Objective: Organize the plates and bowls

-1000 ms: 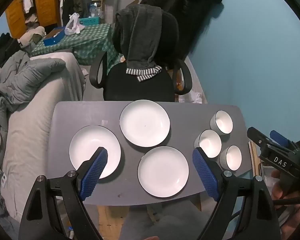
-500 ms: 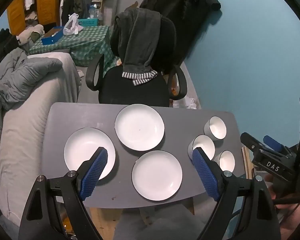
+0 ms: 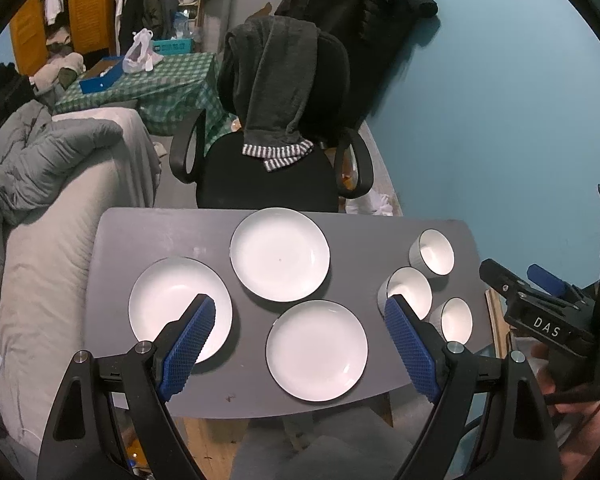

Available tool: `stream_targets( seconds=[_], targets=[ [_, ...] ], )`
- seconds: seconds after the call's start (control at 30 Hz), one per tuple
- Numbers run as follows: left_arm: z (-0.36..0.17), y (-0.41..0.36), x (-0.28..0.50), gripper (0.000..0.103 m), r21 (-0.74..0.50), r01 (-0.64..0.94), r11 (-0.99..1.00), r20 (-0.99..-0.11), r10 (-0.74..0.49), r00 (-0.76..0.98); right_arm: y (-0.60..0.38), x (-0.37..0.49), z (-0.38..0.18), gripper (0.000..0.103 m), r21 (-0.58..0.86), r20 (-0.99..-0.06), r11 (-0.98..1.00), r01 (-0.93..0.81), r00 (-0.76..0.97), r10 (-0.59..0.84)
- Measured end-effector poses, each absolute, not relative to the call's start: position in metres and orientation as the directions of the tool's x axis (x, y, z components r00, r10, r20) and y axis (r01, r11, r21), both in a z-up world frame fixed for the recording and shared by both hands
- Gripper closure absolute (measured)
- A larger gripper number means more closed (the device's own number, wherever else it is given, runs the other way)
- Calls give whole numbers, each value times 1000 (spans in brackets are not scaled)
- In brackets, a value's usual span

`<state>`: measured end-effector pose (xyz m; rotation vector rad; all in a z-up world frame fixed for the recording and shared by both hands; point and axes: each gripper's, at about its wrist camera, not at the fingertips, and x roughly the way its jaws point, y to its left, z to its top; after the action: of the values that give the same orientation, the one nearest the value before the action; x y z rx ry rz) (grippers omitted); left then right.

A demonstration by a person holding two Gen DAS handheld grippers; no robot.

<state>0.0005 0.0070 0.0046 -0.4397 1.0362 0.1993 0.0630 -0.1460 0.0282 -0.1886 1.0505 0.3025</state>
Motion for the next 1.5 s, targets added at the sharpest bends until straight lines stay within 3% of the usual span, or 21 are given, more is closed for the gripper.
stream_targets(
  seconds=[1.5],
  targets=[
    [-3,26,-5,15,-313,-371,874,-862,-97,497,-127,61,19,1,-31,-879,938,-346,456,139]
  ],
)
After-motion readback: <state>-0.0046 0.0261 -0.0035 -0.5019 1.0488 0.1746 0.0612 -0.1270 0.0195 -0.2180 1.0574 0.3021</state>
